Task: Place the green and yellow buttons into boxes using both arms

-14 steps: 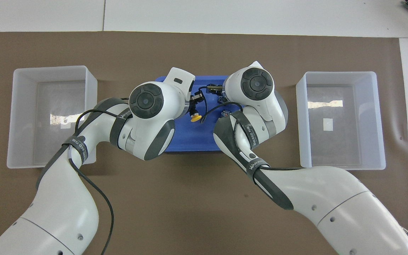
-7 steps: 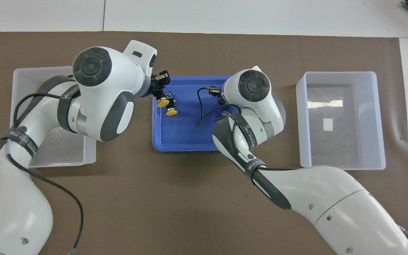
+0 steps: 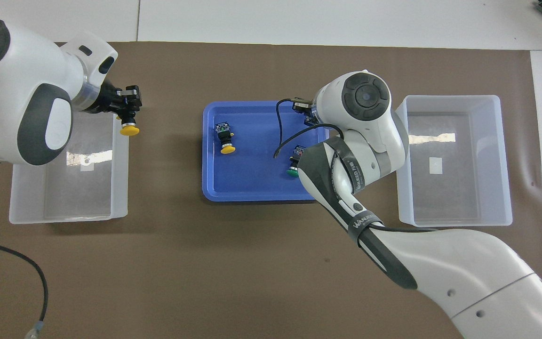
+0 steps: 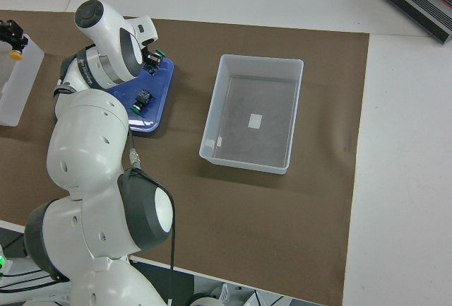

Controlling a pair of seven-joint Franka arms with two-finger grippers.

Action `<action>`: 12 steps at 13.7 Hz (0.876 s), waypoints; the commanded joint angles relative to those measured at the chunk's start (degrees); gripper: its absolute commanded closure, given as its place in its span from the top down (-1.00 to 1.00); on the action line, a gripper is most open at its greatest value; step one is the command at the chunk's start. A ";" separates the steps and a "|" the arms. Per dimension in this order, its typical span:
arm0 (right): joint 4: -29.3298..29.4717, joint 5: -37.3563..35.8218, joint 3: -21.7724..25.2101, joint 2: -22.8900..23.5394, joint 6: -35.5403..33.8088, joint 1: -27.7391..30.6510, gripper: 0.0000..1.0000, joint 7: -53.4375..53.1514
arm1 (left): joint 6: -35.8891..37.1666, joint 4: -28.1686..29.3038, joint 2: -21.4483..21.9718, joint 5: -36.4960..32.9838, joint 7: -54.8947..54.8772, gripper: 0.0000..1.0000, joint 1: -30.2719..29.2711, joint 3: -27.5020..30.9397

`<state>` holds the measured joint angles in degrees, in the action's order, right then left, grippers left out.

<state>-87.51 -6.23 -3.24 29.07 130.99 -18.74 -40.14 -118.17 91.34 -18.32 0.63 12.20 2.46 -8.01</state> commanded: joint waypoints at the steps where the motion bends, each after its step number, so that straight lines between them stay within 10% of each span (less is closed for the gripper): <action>1: -5.54 -0.54 -0.54 -9.00 -5.03 3.35 -1.00 0.06 | 1.28 -0.29 0.30 -0.19 -8.22 -1.00 -3.16 -0.17; 6: -20.23 -0.54 -0.45 -21.67 -5.57 11.35 -1.00 10.40 | -3.97 6.27 2.67 -2.38 -17.72 -1.00 -8.08 0.18; 12: -26.03 -0.54 -0.54 -24.41 -7.68 21.19 -1.00 25.80 | -17.61 21.85 7.16 -2.38 -18.44 -1.00 -9.41 0.18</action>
<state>-109.16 -6.22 -3.09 6.56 122.19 0.09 -17.57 -132.60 107.48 -14.90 -0.90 -5.88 -6.55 -7.64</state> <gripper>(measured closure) 0.586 0.564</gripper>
